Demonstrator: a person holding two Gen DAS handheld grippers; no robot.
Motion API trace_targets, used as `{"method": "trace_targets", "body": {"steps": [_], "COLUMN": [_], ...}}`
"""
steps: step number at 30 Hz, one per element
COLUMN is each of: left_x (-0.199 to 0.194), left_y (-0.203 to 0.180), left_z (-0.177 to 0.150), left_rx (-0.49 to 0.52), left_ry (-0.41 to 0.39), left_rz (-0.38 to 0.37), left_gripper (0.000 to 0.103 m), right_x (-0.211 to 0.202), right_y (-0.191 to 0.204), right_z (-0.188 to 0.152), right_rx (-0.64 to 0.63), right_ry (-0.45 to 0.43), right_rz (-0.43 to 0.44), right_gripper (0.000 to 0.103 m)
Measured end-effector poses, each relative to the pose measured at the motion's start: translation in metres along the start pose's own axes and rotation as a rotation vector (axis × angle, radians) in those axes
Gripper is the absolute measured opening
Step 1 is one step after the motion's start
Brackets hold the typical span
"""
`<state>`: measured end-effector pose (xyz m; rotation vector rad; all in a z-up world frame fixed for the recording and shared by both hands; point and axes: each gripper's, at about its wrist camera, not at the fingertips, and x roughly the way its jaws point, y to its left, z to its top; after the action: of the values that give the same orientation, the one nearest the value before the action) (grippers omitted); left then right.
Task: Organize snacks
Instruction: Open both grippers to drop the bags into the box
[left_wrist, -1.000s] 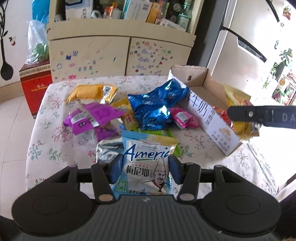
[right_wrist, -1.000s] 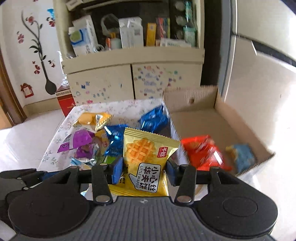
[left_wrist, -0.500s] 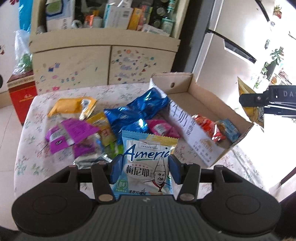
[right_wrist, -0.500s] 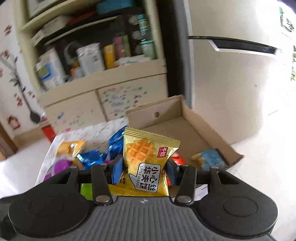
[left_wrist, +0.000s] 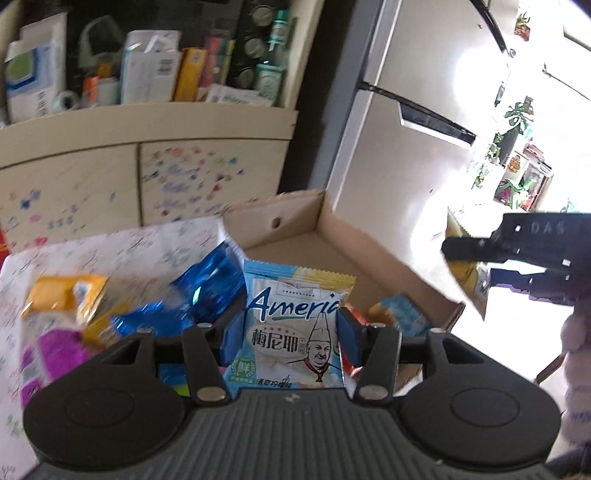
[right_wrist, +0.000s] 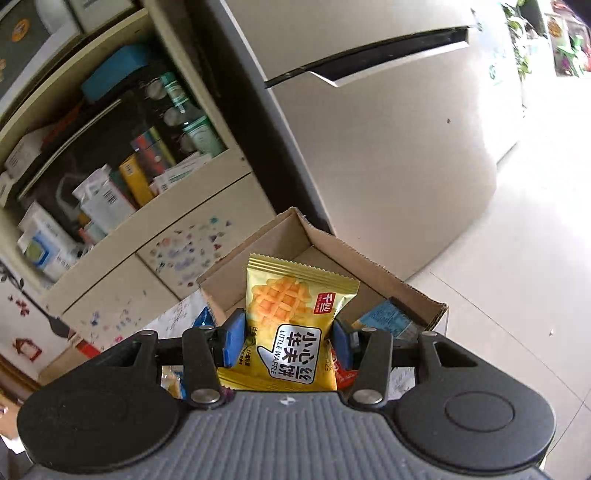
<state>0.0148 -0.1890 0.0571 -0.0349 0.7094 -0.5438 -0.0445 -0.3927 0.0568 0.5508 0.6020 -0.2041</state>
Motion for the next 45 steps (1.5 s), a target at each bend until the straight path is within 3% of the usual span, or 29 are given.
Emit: {"method": "trace_targets", "body": {"steps": [13, 16, 18, 21, 28, 45], "left_x": [0.072, 0.082, 0.080, 0.076, 0.054, -0.013], "left_y": [-0.033, -0.034, -0.032, -0.027, -0.002, 0.101], "left_z": [0.044, 0.047, 0.047, 0.050, 0.052, 0.018], "left_rx": [0.020, 0.018, 0.012, 0.008, -0.018, -0.094], "left_ry": [0.026, 0.034, 0.022, 0.019, 0.032, 0.074], "left_rz": [-0.024, -0.020, -0.032, -0.040, -0.048, 0.089], "left_gripper": [0.052, 0.069, 0.080, 0.086, 0.089, 0.091], "right_x": [0.026, 0.029, 0.029, 0.028, 0.033, 0.044], "right_y": [-0.012, -0.017, -0.018, -0.013, -0.005, 0.052], "right_z": [0.020, 0.022, 0.023, 0.022, 0.020, -0.006], "right_rx": [0.099, 0.137, 0.149, 0.135, 0.111, -0.141], "right_ry": [0.005, 0.010, 0.012, 0.009, 0.030, 0.109], "right_rz": [-0.081, -0.089, -0.076, -0.071, -0.031, 0.088], "right_gripper": [0.055, 0.057, 0.059, 0.063, 0.064, 0.068]}}
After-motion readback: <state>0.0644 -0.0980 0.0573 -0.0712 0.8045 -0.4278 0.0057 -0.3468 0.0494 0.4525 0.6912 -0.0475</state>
